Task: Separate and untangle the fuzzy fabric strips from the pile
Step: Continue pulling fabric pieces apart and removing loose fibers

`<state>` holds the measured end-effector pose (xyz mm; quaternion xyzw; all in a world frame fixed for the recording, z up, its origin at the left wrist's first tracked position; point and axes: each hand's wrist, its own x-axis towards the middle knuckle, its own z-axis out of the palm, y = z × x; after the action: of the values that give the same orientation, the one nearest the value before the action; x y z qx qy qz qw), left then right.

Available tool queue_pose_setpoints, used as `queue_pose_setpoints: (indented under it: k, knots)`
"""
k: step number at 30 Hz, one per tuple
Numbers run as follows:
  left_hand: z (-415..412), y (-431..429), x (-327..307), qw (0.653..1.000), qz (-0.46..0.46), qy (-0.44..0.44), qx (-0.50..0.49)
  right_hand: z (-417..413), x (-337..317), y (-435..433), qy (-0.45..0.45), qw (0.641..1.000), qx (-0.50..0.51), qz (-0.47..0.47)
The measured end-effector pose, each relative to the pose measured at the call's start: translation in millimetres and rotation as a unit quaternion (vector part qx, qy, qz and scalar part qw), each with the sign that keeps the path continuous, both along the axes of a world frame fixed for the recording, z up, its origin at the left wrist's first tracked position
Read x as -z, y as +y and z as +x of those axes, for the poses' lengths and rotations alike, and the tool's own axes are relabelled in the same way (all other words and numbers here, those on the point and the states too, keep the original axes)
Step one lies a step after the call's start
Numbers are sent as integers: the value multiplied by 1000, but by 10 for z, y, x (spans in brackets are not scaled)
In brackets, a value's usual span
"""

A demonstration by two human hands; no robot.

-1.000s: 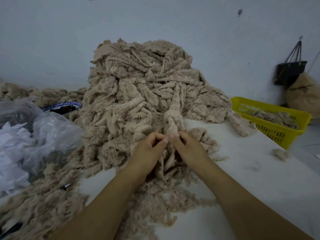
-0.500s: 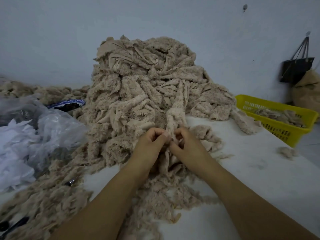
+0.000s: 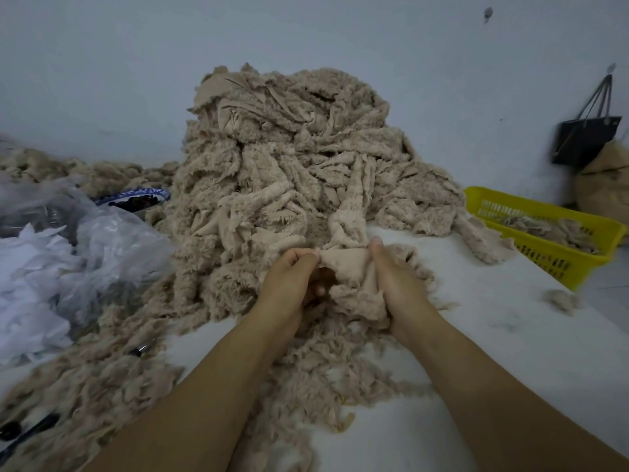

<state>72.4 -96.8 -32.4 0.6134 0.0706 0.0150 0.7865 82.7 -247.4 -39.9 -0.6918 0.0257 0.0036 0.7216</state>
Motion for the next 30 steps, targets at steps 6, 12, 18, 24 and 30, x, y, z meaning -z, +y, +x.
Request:
queue_pose_setpoints:
  k: [6, 12, 18, 24, 30]
  knots:
    - [-94, 0, -83, 988, -66, 79, 118, -141, 24, 103, -125, 971, -116, -168]
    - [-66, 52, -100, 978, -182, 76, 70, -172, 20, 109, -137, 943, -176, -248]
    - [-81, 32, -187, 970, -238, 39, 41, -163, 46, 92, -129, 924, -195, -304]
    - [-149, -65, -116, 938, 312, -149, 2, -77, -7, 100, -50, 992, -114, -21]
    - [-258, -181, -123, 886, 401, -218, 78, 77, -1, -46, 39, 991, -88, 94]
